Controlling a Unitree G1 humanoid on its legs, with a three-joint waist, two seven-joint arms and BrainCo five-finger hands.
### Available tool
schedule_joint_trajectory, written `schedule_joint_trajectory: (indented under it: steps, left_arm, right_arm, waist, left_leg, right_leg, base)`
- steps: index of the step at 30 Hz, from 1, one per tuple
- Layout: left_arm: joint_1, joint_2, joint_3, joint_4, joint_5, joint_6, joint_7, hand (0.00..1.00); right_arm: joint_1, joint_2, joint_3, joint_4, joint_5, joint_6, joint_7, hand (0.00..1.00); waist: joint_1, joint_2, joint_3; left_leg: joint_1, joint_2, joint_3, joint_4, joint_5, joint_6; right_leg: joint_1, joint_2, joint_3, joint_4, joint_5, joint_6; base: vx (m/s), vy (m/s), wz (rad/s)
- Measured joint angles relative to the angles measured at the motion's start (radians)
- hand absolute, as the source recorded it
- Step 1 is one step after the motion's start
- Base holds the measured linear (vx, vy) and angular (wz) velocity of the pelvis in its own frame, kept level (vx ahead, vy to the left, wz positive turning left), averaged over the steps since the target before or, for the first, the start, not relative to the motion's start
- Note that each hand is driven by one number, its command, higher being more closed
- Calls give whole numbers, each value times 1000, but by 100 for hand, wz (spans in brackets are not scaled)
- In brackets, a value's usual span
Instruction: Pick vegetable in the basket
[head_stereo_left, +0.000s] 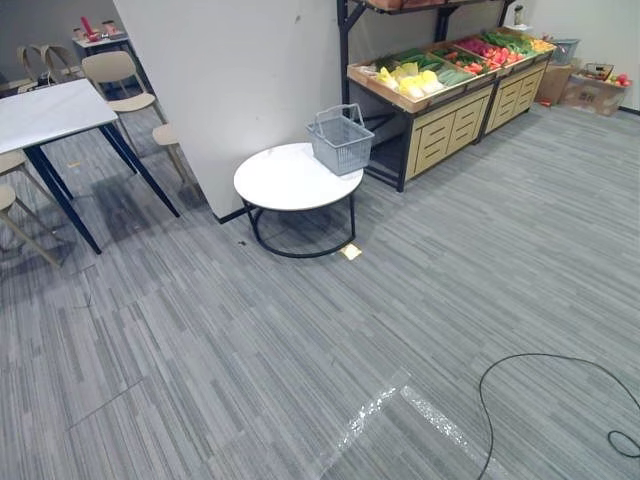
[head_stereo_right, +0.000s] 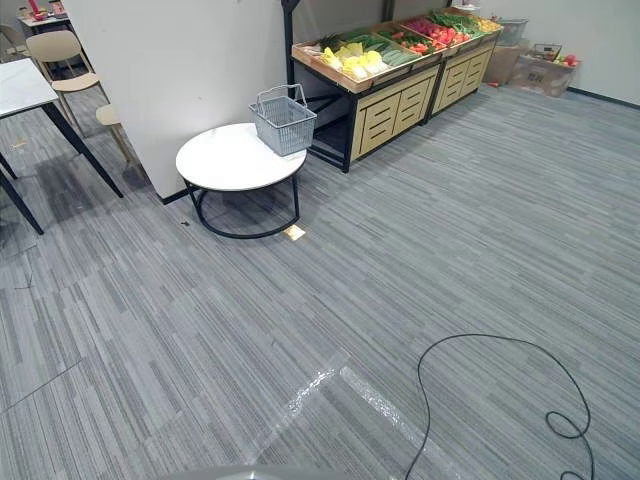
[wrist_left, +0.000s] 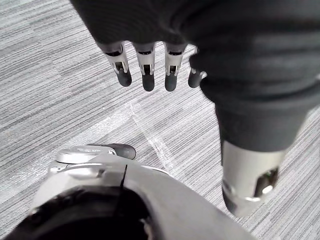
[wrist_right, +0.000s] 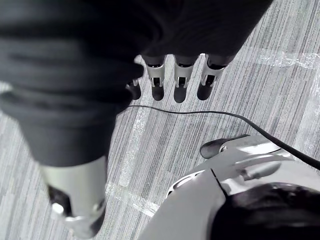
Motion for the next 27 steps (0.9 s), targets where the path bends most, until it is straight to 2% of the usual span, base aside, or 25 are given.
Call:
schedule_joint_trajectory:
  steps: [7, 27]
  left_arm:
    - [-6, 0, 0, 1, 0, -1, 0, 0]
    - [-8, 0, 1, 1, 0, -1, -2, 0]
  right_arm:
    - [-30, 8, -35, 0, 0, -1, 0, 0]
    - [-46, 10, -35, 1, 19, 0, 1, 0]
  waist:
    - [-9, -2, 19]
    - [-9, -3, 33]
  left_leg:
    - [25, 1, 15, -14, -7, -14]
    - [29, 15, 29, -20, -9, -16]
  right_leg:
    - [30, 3, 1, -27, 1, 7]
    - [32, 17, 5, -37, 2, 8]
  base:
    - [29, -8, -2]
    - [-2, -1, 0]
